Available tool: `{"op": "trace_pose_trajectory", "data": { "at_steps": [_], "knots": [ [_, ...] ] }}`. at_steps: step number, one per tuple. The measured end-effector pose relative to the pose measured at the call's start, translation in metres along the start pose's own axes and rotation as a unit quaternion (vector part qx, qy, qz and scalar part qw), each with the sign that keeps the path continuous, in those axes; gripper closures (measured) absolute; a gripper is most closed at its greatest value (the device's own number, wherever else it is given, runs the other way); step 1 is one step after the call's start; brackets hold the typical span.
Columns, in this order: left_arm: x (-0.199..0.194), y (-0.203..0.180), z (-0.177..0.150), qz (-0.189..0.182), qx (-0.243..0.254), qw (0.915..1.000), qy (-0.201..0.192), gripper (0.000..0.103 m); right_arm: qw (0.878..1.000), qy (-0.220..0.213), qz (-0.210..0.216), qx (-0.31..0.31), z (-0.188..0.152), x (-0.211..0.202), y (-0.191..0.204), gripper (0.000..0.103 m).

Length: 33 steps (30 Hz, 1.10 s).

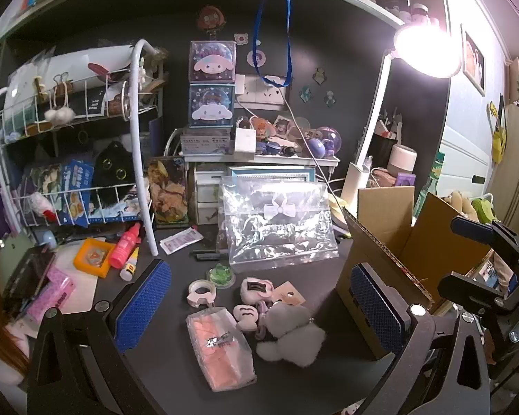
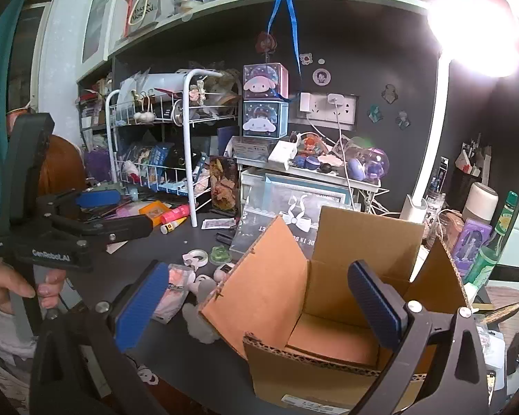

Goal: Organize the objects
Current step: 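Move both tools from the box toward the white fluffy plush on the desk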

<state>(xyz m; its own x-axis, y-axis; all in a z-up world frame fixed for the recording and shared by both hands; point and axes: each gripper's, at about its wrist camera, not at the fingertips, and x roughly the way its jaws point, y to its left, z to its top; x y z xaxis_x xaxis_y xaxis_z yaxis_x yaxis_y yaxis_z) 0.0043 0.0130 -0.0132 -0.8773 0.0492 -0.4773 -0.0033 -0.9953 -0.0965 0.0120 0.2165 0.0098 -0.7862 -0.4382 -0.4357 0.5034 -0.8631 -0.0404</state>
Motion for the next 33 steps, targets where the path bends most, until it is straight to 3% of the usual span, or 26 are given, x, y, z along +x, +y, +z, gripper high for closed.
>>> {"op": "trace_pose_trajectory", "data": {
  "at_steps": [11, 19, 33],
  "knots": [
    [0.001, -0.010, 0.003, -0.002, 0.006, 1.0000, 0.005, 0.000, 1.000, 0.007, 0.001, 0.003, -0.005, -0.001, -0.005, 0.000],
    [0.003, -0.011, 0.006, -0.025, -0.003, 0.9996, 0.009, 0.000, 1.000, 0.000, -0.001, -0.008, -0.009, -0.006, -0.006, 0.000],
    [-0.007, 0.022, -0.001, -0.041, -0.026, 0.9987, -0.012, 0.000, 0.998, -0.030, 0.018, -0.061, 0.000, -0.025, 0.044, 0.000]
  ]
}}
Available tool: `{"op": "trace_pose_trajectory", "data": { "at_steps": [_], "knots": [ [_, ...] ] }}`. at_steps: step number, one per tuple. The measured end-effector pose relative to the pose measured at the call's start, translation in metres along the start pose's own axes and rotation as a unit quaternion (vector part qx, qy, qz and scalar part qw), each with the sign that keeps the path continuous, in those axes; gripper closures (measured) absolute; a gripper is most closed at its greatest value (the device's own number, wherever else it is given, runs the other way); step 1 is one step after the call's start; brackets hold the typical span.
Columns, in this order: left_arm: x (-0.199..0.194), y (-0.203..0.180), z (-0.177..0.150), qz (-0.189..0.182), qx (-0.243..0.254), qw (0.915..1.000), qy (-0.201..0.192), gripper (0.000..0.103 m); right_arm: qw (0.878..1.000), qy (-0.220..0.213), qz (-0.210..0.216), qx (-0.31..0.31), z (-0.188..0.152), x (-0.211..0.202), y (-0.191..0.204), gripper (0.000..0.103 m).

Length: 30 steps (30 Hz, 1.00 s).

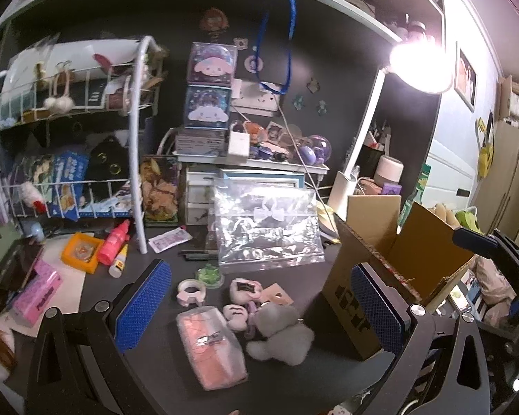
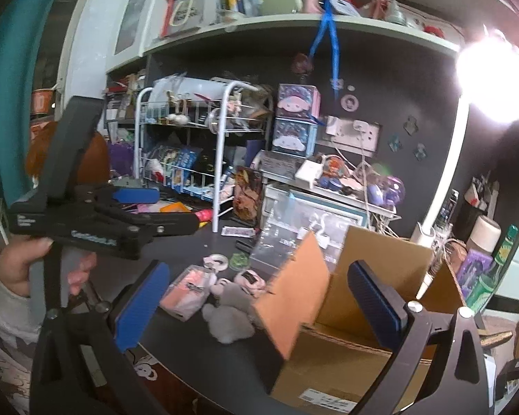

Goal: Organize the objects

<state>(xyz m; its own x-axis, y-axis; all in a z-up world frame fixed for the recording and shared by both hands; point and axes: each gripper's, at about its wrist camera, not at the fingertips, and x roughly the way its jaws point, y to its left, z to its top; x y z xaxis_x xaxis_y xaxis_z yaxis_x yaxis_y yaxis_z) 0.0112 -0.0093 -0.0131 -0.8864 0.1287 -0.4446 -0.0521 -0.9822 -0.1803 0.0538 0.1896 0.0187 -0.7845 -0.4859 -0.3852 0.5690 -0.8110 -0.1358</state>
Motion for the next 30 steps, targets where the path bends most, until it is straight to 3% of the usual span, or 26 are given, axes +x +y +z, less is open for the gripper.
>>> {"op": "trace_pose_trajectory", "data": {
  "at_steps": [7, 12, 16, 21, 25, 30],
  "knots": [
    [-0.011, 0.039, -0.013, 0.029, -0.011, 0.9994, -0.017, 0.000, 0.999, 0.005, 0.045, -0.030, 0.006, 0.010, 0.050, 0.000],
    [-0.012, 0.070, -0.026, 0.049, -0.021, 0.9985, -0.015, 0.000, 0.992, 0.035, 0.116, -0.023, -0.002, 0.034, 0.086, 0.000],
    [-0.008, 0.088, -0.038, 0.037, -0.028, 0.9989, -0.005, 0.000, 0.989, 0.077, 0.126, 0.007, -0.019, 0.063, 0.100, 0.000],
    [0.002, 0.101, -0.049, 0.010, -0.040, 0.9990, 0.020, 0.000, 0.989, 0.110, 0.084, 0.051, -0.044, 0.097, 0.093, 0.000],
    [0.011, 0.105, -0.055, -0.027, -0.045, 0.9979, 0.037, 0.000, 0.990, 0.118, 0.015, 0.078, -0.059, 0.116, 0.076, 0.001],
    [0.023, 0.102, -0.058, -0.041, -0.035, 0.9972, 0.052, 0.000, 0.983, 0.146, -0.043, 0.099, -0.078, 0.140, 0.057, 0.015]
  ]
}}
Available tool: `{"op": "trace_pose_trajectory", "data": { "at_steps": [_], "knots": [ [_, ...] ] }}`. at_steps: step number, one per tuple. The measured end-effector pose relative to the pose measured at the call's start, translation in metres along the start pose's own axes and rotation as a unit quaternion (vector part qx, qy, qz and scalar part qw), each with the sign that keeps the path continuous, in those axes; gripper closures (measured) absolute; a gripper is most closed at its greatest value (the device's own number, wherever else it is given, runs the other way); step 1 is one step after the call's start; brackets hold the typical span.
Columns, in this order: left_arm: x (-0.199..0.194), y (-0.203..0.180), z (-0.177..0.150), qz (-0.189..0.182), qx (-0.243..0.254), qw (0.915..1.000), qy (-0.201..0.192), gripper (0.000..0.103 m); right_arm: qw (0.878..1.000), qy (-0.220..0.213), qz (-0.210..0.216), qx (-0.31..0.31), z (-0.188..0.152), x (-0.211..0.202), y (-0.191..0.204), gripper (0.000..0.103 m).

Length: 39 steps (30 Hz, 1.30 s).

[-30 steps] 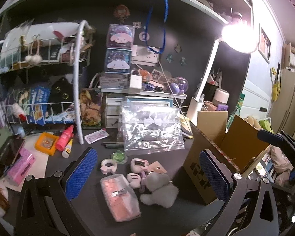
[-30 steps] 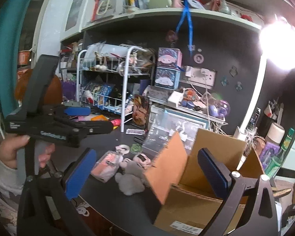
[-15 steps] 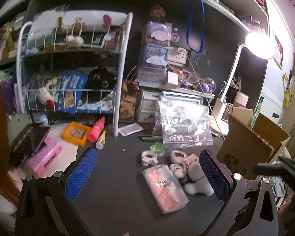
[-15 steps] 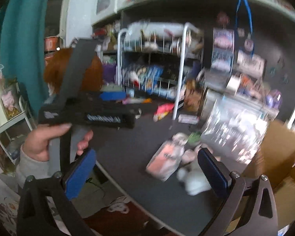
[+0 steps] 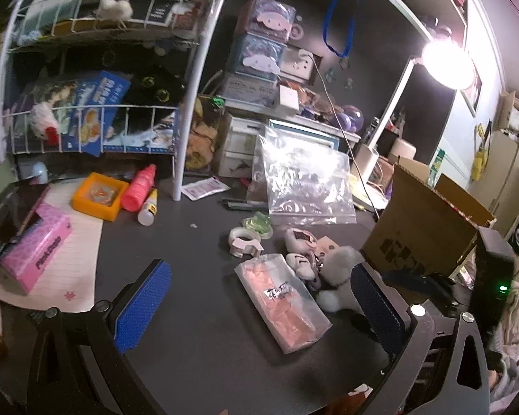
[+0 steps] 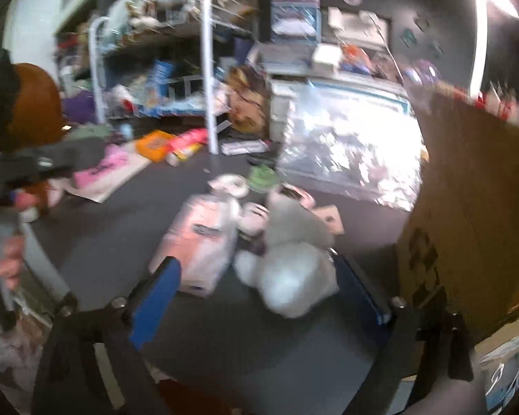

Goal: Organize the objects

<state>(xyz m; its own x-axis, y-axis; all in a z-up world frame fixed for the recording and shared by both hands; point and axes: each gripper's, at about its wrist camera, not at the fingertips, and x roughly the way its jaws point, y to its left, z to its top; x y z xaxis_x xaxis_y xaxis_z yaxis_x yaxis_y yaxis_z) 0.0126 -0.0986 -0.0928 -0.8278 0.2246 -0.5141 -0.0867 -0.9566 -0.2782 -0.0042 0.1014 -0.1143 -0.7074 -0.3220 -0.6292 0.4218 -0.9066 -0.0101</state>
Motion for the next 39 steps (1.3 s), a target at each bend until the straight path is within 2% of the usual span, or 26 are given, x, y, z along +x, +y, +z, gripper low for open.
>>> {"op": "trace_pose_trajectory", "data": {
  "at_steps": [9, 11, 16, 21, 24, 34, 39],
  "knots": [
    [0.013, 0.003, -0.001, -0.013, -0.002, 0.9997, 0.019, 0.000, 0.999, 0.026, -0.030, 0.024, -0.006, 0.032, -0.016, 0.021],
    [0.013, 0.003, -0.001, -0.016, -0.003, 0.9996, 0.022, 0.000, 0.999, 0.031, -0.035, 0.027, -0.008, 0.037, -0.018, 0.028],
    [0.015, 0.004, -0.002, -0.025, -0.012, 0.9991, 0.032, 0.000, 0.998, 0.035, -0.034, 0.032, -0.009, 0.045, -0.023, 0.033],
    [0.014, -0.002, -0.002, -0.028, -0.007, 0.9990, 0.033, 0.000, 0.999, 0.036, -0.032, 0.026, -0.009, 0.048, -0.022, 0.050],
    [0.014, -0.006, -0.003, -0.034, -0.002, 0.9989, 0.034, 0.000, 0.999, 0.033, -0.029, 0.025, -0.010, 0.047, -0.022, 0.053],
    [0.021, -0.030, -0.007, -0.074, 0.022, 0.9958, 0.048, 0.000, 1.000, -0.013, -0.004, 0.007, -0.009, 0.018, -0.010, 0.056],
    [0.030, -0.042, -0.008, -0.122, 0.020, 0.9907, 0.058, 0.000, 0.999, -0.045, 0.011, -0.022, -0.001, -0.002, 0.006, 0.063]
  ]
}}
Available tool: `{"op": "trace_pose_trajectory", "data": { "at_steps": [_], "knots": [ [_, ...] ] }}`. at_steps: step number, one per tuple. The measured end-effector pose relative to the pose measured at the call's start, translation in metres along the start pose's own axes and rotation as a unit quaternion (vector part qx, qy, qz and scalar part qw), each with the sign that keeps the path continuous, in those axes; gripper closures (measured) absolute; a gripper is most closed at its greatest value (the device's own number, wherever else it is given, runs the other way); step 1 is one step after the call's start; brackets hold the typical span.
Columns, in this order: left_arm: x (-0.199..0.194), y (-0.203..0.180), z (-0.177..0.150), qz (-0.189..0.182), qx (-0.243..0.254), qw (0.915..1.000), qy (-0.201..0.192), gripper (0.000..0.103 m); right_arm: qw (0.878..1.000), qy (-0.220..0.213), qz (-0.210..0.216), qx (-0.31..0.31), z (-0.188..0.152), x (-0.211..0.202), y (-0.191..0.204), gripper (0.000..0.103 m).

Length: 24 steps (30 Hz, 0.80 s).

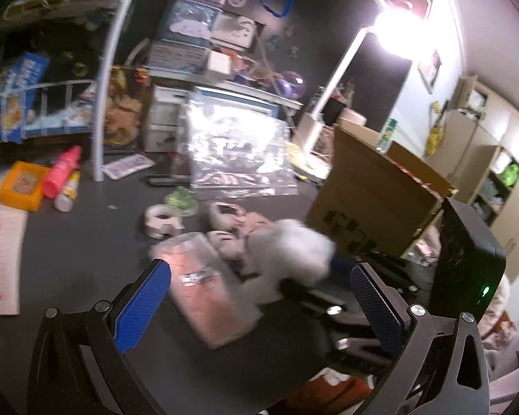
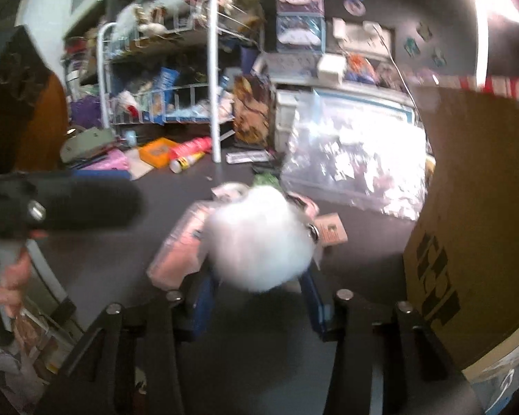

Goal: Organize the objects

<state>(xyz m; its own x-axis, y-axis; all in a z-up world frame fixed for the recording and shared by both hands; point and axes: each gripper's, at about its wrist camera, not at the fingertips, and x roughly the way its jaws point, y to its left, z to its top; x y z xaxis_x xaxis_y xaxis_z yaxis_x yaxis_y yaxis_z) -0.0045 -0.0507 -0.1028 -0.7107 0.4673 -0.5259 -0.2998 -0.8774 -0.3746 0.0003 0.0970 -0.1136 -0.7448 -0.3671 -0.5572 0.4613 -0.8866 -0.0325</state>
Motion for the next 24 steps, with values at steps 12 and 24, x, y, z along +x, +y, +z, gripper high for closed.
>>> {"op": "trace_pose_trajectory", "data": {
  "at_steps": [12, 24],
  "knots": [
    [0.013, -0.003, -0.008, 0.029, -0.004, 0.9994, 0.021, 0.000, 0.998, 0.046, 0.008, 0.030, -0.014, 0.016, -0.011, 0.041],
    [0.027, 0.001, -0.008, 0.026, -0.007, 0.9989, 0.039, 0.000, 0.998, 0.053, 0.004, 0.035, -0.021, 0.035, -0.022, 0.030]
  ]
}}
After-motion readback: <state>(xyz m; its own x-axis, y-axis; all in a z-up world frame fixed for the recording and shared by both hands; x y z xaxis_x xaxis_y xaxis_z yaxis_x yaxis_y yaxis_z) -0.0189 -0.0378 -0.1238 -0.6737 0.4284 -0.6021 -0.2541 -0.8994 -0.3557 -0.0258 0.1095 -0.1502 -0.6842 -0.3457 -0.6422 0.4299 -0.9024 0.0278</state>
